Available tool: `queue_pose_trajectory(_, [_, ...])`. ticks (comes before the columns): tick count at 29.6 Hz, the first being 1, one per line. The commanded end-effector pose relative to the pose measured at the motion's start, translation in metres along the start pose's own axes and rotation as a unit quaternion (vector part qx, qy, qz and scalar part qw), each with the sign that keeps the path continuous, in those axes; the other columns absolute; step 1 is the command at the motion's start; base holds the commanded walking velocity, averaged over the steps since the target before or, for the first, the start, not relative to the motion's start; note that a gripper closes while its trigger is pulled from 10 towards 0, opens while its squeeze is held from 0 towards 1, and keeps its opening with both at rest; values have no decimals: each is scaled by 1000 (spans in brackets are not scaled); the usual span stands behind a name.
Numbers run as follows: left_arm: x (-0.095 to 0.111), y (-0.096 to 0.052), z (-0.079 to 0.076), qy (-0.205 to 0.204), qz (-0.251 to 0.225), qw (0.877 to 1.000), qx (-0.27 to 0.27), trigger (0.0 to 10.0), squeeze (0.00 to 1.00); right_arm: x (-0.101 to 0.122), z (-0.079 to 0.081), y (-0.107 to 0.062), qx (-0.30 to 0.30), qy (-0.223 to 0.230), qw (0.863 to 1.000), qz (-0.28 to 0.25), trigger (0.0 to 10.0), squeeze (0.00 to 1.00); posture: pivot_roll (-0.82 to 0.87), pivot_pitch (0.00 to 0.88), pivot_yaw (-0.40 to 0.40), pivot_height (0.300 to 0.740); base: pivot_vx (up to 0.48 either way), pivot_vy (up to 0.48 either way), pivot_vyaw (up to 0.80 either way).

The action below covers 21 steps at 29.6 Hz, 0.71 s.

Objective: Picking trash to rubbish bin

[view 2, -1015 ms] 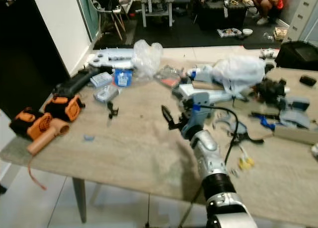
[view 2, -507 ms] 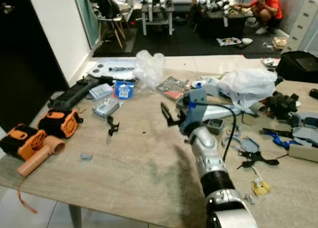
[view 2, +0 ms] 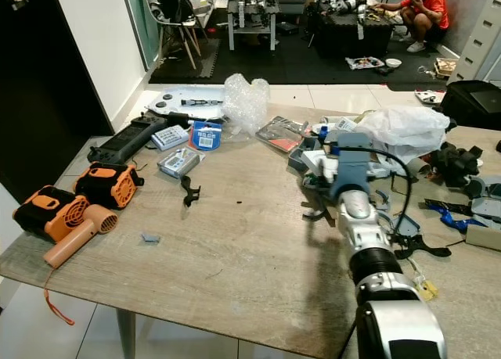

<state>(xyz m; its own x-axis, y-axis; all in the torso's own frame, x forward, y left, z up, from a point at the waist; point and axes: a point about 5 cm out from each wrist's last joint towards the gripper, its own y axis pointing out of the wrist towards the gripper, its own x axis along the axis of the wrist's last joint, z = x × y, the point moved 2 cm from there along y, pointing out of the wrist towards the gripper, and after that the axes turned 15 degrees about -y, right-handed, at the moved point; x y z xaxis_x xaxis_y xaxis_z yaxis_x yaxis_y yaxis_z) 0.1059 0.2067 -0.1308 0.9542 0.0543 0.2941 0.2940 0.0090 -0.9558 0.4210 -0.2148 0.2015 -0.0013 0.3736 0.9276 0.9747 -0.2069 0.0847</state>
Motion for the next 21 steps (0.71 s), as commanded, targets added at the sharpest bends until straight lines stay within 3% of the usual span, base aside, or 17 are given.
queue_pose_trajectory(1, [-14, 0, -3, 13, 24, 1000, -5, 10000, 0, -8, 0, 2, -5, -2, 999, 41, 10000, 1000, -24, 201, 34, 740, 0, 0, 0])
queue_pose_trajectory(2, [-14, 0, -3, 18, 25, 1000, -5, 10000, 0, -12, 0, 2, -7, 0, 998, 55, 10000, 557, -26, 204, 36, 740, 0, 0, 0])
queue_pose_trajectory(3, [-15, 0, -3, 20, 25, 999, -5, 10000, 0, -14, 0, 1, -7, 2, 998, 64, 10000, 322, -26, 204, 36, 740, 0, 0, 0])
queue_pose_trajectory(4, [-15, 0, -3, 22, 25, 999, -6, 10000, 0, -16, 0, 1, -8, 3, 998, 70, 10000, 0, -28, 207, 37, 740, 0, 0, 0])
queue_pose_trajectory(10, [-16, -1, -3, 28, 26, 999, -9, 10000, 0, -25, 7, -2, 1, 31, 994, 106, 10000, 0, -33, 215, 41, 740, 0, 0, 0])
queue_pose_trajectory(21, [-17, -1, -4, 31, 29, 999, -11, 10000, 0, -33, 7, -3, 19, 17, 988, 154, 10000, 0, -44, 221, 34, 740, 0, 0, 0])
